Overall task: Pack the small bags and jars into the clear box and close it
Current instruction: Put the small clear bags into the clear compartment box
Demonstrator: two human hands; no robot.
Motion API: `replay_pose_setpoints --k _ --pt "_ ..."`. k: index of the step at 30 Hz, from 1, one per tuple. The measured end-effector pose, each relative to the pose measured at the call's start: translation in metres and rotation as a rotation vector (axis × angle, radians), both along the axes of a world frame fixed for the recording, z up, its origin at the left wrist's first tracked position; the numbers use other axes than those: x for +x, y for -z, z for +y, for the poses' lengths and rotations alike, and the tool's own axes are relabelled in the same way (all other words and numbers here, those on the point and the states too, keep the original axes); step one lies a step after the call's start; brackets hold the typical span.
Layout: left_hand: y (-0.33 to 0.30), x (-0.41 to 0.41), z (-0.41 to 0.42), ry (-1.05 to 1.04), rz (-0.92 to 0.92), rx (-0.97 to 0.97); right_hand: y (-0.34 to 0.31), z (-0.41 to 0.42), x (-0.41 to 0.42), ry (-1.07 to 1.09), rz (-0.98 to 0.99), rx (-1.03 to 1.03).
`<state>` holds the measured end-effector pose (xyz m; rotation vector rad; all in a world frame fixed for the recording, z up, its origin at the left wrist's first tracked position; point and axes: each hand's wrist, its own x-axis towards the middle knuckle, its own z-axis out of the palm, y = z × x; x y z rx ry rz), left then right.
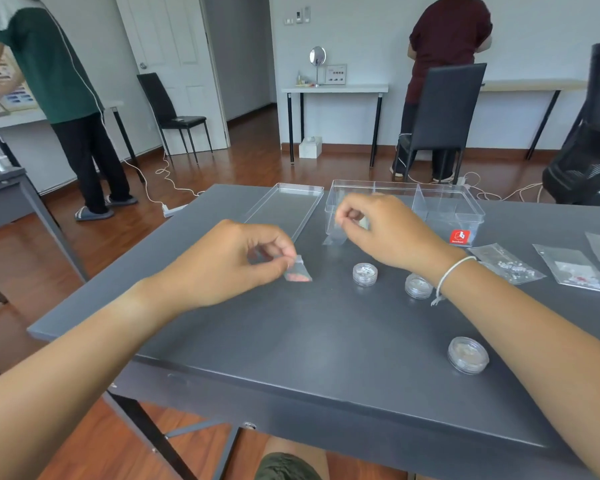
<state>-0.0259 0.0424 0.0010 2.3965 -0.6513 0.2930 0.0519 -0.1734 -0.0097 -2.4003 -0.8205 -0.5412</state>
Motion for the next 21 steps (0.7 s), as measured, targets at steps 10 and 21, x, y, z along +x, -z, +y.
replay_pose_setpoints --k 10,21 --pt "-0.031 0.07 -0.042 -0.098 -0.118 -0.31 -0.013 -0.029 0.016 0.117 0.037 0.461" --pt "-0.015 0.131 -0.075 -0.152 -0.007 -0.145 -0.01 -0.043 0.018 0.158 0.084 0.497"
